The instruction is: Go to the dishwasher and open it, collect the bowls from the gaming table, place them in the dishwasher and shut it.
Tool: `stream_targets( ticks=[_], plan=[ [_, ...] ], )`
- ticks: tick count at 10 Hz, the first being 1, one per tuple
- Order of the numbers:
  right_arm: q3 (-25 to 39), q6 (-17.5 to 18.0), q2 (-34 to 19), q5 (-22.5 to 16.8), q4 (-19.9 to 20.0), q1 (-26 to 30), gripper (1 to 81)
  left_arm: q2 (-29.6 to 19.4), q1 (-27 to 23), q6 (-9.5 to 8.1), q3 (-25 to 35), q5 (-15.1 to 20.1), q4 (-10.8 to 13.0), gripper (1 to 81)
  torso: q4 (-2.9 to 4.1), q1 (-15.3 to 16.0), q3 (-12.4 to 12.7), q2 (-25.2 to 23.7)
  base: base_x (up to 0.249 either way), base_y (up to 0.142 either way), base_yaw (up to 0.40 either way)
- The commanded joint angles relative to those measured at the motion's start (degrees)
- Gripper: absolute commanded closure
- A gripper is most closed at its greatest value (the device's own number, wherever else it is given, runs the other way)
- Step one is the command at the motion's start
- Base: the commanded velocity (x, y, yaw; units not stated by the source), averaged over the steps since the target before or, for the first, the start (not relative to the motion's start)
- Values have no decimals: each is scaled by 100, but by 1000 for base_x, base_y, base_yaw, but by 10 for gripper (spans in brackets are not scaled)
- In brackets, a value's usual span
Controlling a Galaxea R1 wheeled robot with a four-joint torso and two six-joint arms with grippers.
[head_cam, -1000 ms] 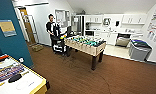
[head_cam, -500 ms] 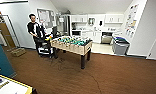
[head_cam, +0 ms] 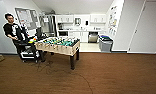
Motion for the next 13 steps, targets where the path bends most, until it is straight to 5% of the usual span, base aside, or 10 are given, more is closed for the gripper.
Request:
stream_targets(
  ticks=[1, 13],
  plan=[
    [-8, -8, -75, -357, -75, 185, 811, -65, -215, 26, -3, 371, 20, 811, 0, 0, 0, 0, 0, 0, -372],
    [-8, -8, -75, -357, -119, 194, 811, -91, -196, 26, -3, 371, 11, 811, 0, 11, 0, 0, 12, 0, -18]
  ],
)
